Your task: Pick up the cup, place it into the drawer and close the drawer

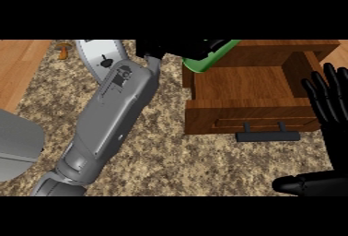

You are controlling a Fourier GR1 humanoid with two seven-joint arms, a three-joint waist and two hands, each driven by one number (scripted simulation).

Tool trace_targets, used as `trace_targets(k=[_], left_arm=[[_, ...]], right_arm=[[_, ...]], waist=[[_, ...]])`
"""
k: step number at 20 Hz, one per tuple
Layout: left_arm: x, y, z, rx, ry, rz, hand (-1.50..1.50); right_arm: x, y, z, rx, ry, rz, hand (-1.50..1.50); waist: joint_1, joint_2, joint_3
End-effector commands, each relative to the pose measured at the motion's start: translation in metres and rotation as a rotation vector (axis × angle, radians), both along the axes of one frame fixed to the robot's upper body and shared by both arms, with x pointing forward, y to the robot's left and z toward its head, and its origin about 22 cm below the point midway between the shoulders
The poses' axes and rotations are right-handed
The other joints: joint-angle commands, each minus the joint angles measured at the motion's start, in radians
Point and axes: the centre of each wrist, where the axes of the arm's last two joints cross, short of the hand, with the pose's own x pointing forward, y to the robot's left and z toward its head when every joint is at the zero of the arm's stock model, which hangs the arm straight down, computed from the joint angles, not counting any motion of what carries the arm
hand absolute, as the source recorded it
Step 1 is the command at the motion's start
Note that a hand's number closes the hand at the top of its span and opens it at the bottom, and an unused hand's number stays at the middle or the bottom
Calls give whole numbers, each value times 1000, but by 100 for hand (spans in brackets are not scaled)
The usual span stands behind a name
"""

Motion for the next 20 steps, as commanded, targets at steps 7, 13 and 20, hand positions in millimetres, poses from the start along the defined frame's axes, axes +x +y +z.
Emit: trace_targets(k=[7, 13, 20], left_arm=[[12, -29, -30, 64, 52, 42, 150], [16, -41, -24, 125, 92, 35, 150], [19, -39, -39, 208, 109, 34, 150]], right_arm=[[9, 21, 5, -5, -21, 26, -150], [12, 9, -1, 17, -22, 9, -150], [10, 17, 1, -1, -20, 41, -150]], waist=[[-36, 8, 0], [-44, 9, 1], [-59, 14, 1]])
